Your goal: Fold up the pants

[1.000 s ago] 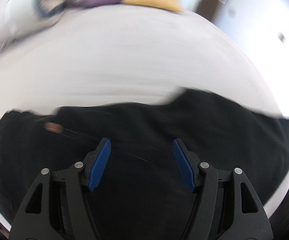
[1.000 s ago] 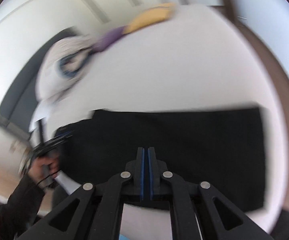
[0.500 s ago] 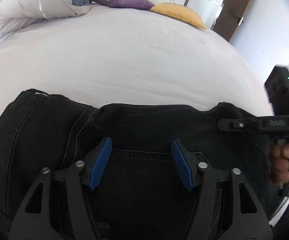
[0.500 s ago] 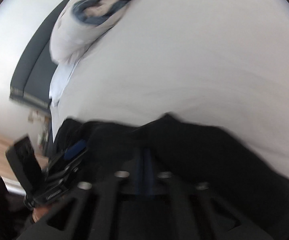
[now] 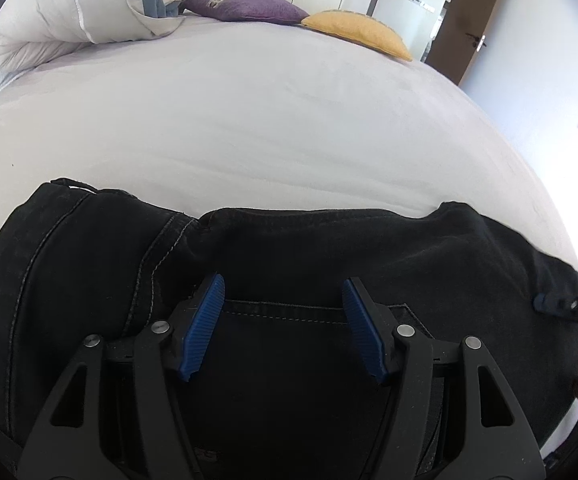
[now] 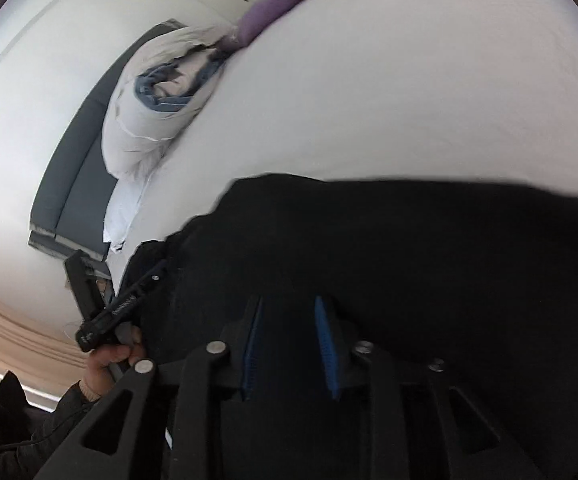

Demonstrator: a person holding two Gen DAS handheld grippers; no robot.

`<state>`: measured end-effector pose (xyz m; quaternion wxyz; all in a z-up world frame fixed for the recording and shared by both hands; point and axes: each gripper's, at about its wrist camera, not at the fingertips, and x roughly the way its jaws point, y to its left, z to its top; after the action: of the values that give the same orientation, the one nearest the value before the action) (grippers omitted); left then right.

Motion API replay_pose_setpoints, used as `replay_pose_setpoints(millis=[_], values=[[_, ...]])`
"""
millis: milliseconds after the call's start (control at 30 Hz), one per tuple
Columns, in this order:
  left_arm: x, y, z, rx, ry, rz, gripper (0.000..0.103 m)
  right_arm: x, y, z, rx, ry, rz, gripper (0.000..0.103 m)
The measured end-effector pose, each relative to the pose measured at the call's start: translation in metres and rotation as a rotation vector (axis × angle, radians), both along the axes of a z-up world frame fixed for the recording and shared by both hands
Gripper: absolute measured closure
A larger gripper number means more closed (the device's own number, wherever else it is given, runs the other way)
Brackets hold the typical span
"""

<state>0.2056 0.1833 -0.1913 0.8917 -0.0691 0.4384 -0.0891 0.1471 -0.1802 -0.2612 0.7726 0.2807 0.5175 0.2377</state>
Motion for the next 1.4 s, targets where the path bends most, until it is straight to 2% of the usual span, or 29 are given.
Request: replay_pose_setpoints(millis=[67, 133, 267, 400, 433, 467, 500, 567, 600, 633, 667, 700, 767, 833, 933, 1067, 1167, 1333, 1367, 1400], values=[[0.001, -0.005, 0.002, 0.038, 0.005, -0.002, 0.042, -0.013, -0.051, -0.009, 0.055, 0.043, -0.144, 0.103], [-0.004, -0.007, -0.001, 0.064, 0.011, -0.001, 0.042, -0.027, -0.101, -0.003, 0.038, 0.026, -0.25, 0.103], [-0.004, -0.014, -0.001, 0.106, 0.017, 0.001, 0.042, -0.087, -0.212, 0.011, 0.004, -0.038, -0.503, 0.103], [-0.004, -0.018, 0.0, 0.128, 0.029, 0.002, 0.042, -0.149, -0.289, 0.034, -0.112, -0.072, -0.705, 0.103], [-0.004, -0.019, 0.001, 0.132, 0.033, 0.004, 0.042, -0.164, -0.296, 0.042, -0.146, -0.071, -0.744, 0.096], [-0.004, -0.02, 0.003, 0.14, 0.04, 0.007, 0.042, -0.181, -0.303, 0.052, -0.229, -0.049, -0.804, 0.091], [-0.005, -0.022, 0.008, 0.157, 0.051, 0.019, 0.042, -0.198, -0.309, 0.06, -0.251, -0.05, -0.833, 0.091], [-0.012, -0.031, 0.022, 0.176, 0.044, 0.047, 0.042, -0.231, -0.316, 0.076, -0.187, -0.081, -0.846, 0.09], [-0.019, -0.039, 0.033, 0.152, 0.012, 0.044, 0.042, -0.239, -0.311, 0.081, -0.152, -0.099, -0.831, 0.083], [-0.026, -0.049, 0.044, 0.113, -0.017, 0.041, 0.042, -0.246, -0.301, 0.086, -0.122, -0.118, -0.815, 0.068], [-0.033, -0.059, 0.052, 0.072, -0.031, 0.031, 0.042, -0.256, -0.287, 0.09, -0.07, -0.144, -0.804, 0.059], [-0.042, -0.078, 0.06, 0.005, -0.041, -0.006, 0.042, -0.26, -0.274, 0.089, -0.021, -0.15, -0.8, 0.041], [-0.053, -0.109, 0.066, -0.053, -0.047, -0.086, 0.041, -0.27, -0.259, 0.08, 0.08, -0.116, -0.802, 0.032], [-0.067, -0.149, 0.07, -0.091, -0.055, -0.177, 0.041, -0.266, -0.25, 0.072, 0.11, -0.038, -0.814, 0.031], [-0.08, -0.196, 0.067, -0.158, -0.041, -0.281, 0.038, -0.269, -0.246, 0.051, 0.154, 0.003, -0.816, 0.032], [-0.082, -0.231, 0.043, -0.201, 0.042, -0.32, 0.038, -0.271, -0.251, 0.036, 0.218, 0.008, -0.876, 0.034], [-0.083, -0.245, 0.018, -0.185, 0.134, -0.315, 0.039, -0.275, -0.256, 0.036, 0.247, 0.016, -0.889, 0.034], [-0.082, -0.254, 0.007, -0.149, 0.14, -0.326, 0.039, -0.265, -0.249, 0.032, 0.298, 0.0, -0.892, 0.035], [-0.081, -0.258, 0.006, -0.134, 0.15, -0.329, 0.039, -0.262, -0.249, 0.031, 0.312, 0.001, -0.89, 0.037], [-0.083, -0.261, 0.004, -0.12, 0.155, -0.333, 0.039, -0.26, -0.249, 0.03, 0.318, 0.003, -0.889, 0.045]])
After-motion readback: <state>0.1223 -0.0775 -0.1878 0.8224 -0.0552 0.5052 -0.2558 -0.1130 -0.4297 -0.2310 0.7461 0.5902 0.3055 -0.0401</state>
